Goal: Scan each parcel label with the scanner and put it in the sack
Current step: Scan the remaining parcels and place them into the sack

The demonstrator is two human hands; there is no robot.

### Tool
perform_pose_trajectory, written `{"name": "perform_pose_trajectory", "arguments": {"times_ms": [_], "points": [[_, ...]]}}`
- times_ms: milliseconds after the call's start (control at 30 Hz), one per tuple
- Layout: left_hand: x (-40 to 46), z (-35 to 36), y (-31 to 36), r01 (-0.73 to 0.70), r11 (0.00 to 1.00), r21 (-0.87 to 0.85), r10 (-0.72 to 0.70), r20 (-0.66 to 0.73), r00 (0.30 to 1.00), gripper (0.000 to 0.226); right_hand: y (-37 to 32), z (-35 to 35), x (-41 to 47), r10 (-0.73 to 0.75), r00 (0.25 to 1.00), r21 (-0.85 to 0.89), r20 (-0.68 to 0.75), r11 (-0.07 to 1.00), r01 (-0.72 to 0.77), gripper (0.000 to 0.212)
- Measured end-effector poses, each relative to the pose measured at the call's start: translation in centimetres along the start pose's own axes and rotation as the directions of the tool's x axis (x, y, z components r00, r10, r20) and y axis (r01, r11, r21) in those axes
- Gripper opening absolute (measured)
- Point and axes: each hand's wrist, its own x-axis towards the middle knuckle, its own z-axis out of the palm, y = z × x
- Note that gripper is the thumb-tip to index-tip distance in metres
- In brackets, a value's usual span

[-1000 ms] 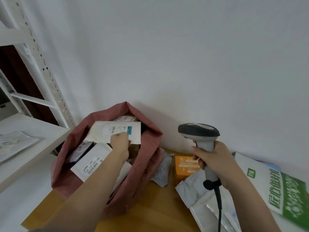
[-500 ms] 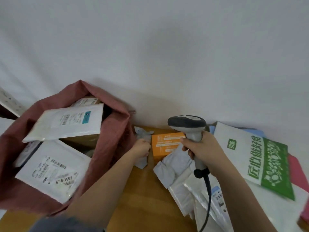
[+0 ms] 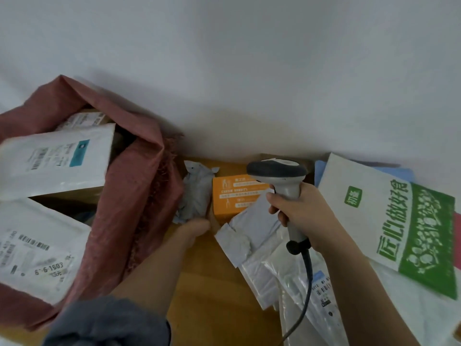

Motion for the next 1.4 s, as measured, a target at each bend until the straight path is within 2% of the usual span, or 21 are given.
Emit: {"name": "perform_pose_trajectory", "arguments": {"times_ms": [133,267,300,367,433,467,567,700,867,967,1067,1200,1267,1400], "points": [[0.2,0.1,-0.4,0.007,0.991,0.137,-0.007,-0.001,1.000,0.048,0.1,0.1,0.3,0.008,1.000,0.003,-0.004,1.000,-0.008,0.009],[-0.3,-0.1,-0.5,0.023,0.997,0.069,-0.023,-0.006,1.000,0.074,-0.2,0.6,0.0,-0.014,1.000,-0.024,0.011,1.000,0.014,0.010],[-0.6,-0.2,-0.6,0.010,0.999,0.051,-0.008,-0.035,0.999,0.078,-0.3,0.7,-0.2,-0.019,1.000,-0.028,0.013,0.999,0.020,0.010],[-1.4,-0.7,-0.7,-0.019,0.997,0.072,0.031,-0.179,0.983,0.085,-0.6,1.0,-0.6,-0.030,0.999,-0.030,0.015,0.999,0.030,0.009],[-2.3,-1.4,-0.7,-0.032,0.988,0.150,0.077,-0.306,0.949,0.076,-1.0,1.4,-1.1,-0.041,0.999,-0.015,0.014,0.999,0.041,0.008],[-2.7,-1.8,-0.8,-0.039,0.986,0.162,0.090,-0.319,0.944,0.068,-1.2,1.6,-1.4,-0.050,0.999,-0.005,0.012,0.999,0.050,0.008],[-4.7,-2.6,-0.6,-0.026,0.989,0.146,0.064,-0.261,0.963,0.054,-1.9,2.3,-2.5,-0.082,0.997,-0.007,0.008,0.997,0.082,0.007],[-7.1,-3.5,-0.3,-0.036,0.999,0.020,0.038,-0.119,0.992,0.052,-2.4,3.3,-4.4,-0.116,0.993,-0.015,-0.004,0.993,0.116,0.008],[-11.0,-5.2,0.5,-0.029,0.993,-0.111,0.025,-0.040,0.999,0.005,-3.3,4.2,-7.0,-0.130,0.991,0.009,-0.029,0.991,0.130,0.008],[-12.9,-6.6,0.5,-0.046,0.980,-0.193,0.044,-0.011,0.999,0.012,-4.3,4.5,-8.7,-0.167,0.985,0.015,-0.054,0.986,0.168,0.008],[-14.6,-8.8,0.1,-0.114,0.956,-0.272,0.103,-0.054,0.993,0.016,-5.3,4.5,-10.1,-0.203,0.975,0.026,-0.091,0.978,0.207,0.010],[-16.4,-11.6,-0.7,-0.186,0.869,-0.459,0.155,-0.106,0.982,0.014,-6.4,4.7,-11.4,-0.222,0.967,0.051,-0.124,0.972,0.230,0.012],[-17.2,-12.3,-0.9,-0.252,0.769,-0.587,0.237,-0.104,0.966,0.017,-6.8,4.8,-12.0,-0.230,0.963,0.069,-0.137,0.968,0.241,0.011],[-18.8,-13.0,-1.0,-0.325,0.533,-0.782,0.439,-0.073,0.896,0.044,-7.6,5.1,-13.2,-0.257,0.958,0.069,-0.127,0.961,0.267,0.014]]}}
